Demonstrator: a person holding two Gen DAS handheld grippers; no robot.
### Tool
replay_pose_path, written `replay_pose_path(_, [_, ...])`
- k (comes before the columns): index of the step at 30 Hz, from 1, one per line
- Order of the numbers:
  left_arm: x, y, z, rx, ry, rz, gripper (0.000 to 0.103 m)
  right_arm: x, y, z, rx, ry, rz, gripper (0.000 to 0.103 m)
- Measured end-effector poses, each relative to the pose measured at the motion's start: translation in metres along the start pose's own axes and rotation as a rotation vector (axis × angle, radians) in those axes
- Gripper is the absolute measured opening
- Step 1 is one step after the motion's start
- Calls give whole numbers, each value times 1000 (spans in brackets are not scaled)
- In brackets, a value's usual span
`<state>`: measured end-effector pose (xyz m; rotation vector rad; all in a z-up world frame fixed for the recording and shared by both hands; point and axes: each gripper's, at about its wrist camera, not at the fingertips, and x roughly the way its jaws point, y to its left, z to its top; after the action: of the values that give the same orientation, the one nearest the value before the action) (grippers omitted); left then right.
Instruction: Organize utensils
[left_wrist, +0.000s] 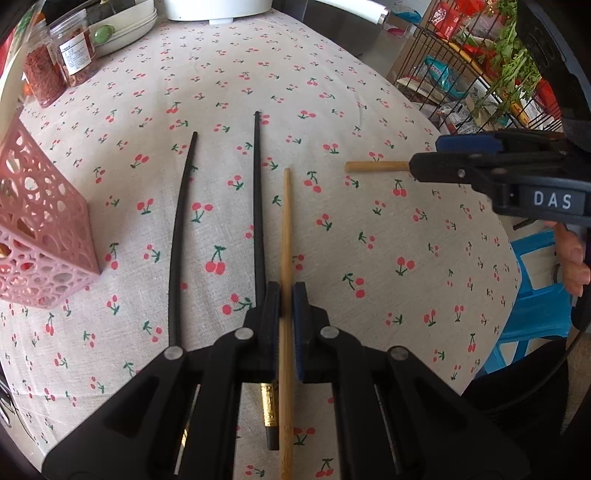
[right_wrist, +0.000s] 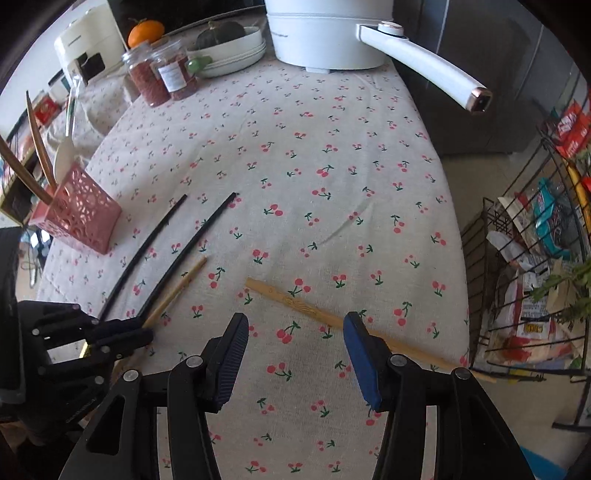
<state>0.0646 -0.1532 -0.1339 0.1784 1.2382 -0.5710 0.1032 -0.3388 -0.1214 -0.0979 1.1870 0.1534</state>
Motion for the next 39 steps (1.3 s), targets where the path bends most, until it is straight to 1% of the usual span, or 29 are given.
replay_pose_path(2, [-1,-1,-1,10,14,0,8,14,9,3,-59,18,-36,54])
replay_pose_path(4, [-4,-1,-2,18,21,-23,8,26,13,6,-89,36,-67,53])
replay_pose_path(5, [-4,-1,-1,21,19,-30,8,31,15,7,-91,42,-73,49])
replay_pose_path(6, [-4,-1,0,25,15,-33,8,36,15,8,-91,45,-76,39])
replay_pose_path(7, [-2,0,1,28,10,-35,8,39,14,10,-83,43,-69,38])
replay_pose_path(8, [-1,0,3,28,3,-40,8,39,13,12,-68,30,-48,27])
replay_pose_path(9, [1,-1,7,26,-4,-47,8,39,11,14,-51,33,-33,20])
replay_pose_path(10, [3,-1,10,26,-10,-47,8,40,9,16,-27,35,-22,18])
replay_pose_path(12, [5,-2,15,30,-27,-39,8,40,3,17,19,40,2,11])
replay_pose_path(13, [7,-3,19,34,-32,-33,9,38,1,17,38,43,10,9])
replay_pose_path(14, [8,-5,21,38,-36,-26,12,36,-2,17,58,44,20,7])
replay_pose_path(16, [11,-7,26,46,-48,-16,13,29,-8,15,104,34,53,7])
replay_pose_path(18, [13,-11,31,62,-63,4,13,18,-11,13,129,8,66,7])
replay_pose_path(21, [18,-20,35,117,-86,49,13,3,-15,11,158,-26,82,7])
replay_pose_path(22, [19,-21,36,121,-85,62,9,-1,-15,11,167,-37,86,7])
replay_pose_path(23, [20,-20,38,117,-82,68,6,-5,-14,11,174,-50,85,7])
replay_pose_path(26, [17,-18,36,102,-83,50,6,-23,-13,7,182,-100,92,7])
replay_pose_path(28, [6,-22,30,124,-111,44,6,-37,-12,4,185,-141,98,7])
replay_pose_path(32, [-30,-33,15,184,-211,30,6,-65,-11,-6,193,-226,96,7])
replay_pose_path(36, [-67,-32,-2,194,-295,6,6,-95,-7,-14,207,-315,129,7])
replay_pose_path(39, [-91,-26,-13,192,-339,-5,6,-116,0,-17,205,-382,148,7])
